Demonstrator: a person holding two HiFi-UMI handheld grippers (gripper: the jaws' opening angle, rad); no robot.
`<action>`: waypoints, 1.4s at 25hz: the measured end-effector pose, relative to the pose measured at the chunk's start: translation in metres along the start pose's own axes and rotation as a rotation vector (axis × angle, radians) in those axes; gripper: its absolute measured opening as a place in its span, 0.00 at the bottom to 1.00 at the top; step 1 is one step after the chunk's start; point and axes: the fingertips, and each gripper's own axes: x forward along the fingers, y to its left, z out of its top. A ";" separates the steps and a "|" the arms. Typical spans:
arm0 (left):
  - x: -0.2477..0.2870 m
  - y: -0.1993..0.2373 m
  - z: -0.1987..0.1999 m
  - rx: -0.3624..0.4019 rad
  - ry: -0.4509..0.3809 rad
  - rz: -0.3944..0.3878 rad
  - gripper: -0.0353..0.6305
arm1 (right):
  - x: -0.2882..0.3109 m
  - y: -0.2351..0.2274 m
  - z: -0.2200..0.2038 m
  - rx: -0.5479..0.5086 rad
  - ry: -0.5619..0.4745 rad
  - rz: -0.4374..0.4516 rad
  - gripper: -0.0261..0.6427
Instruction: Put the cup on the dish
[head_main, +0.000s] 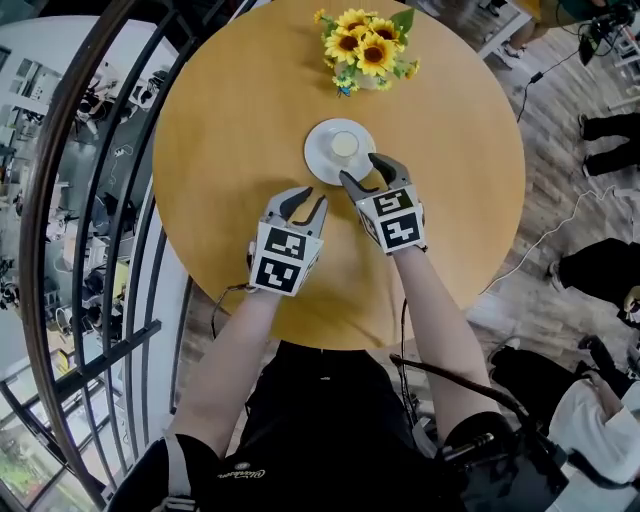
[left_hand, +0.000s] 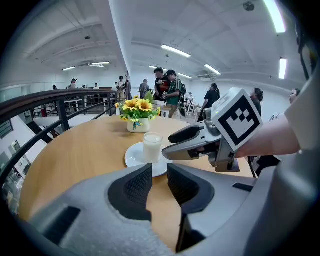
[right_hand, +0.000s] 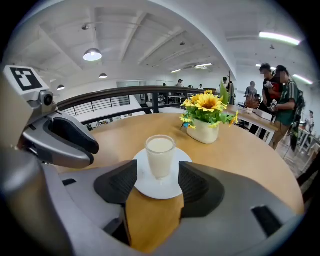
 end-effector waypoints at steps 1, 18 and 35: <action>-0.002 -0.001 0.004 0.005 -0.006 0.001 0.19 | -0.005 0.001 0.003 -0.001 -0.006 0.000 0.42; -0.049 -0.030 0.075 0.059 -0.135 -0.002 0.19 | -0.121 0.031 0.057 0.050 -0.188 0.007 0.31; -0.115 -0.069 0.132 0.147 -0.278 -0.021 0.19 | -0.198 0.051 0.098 0.080 -0.309 -0.013 0.22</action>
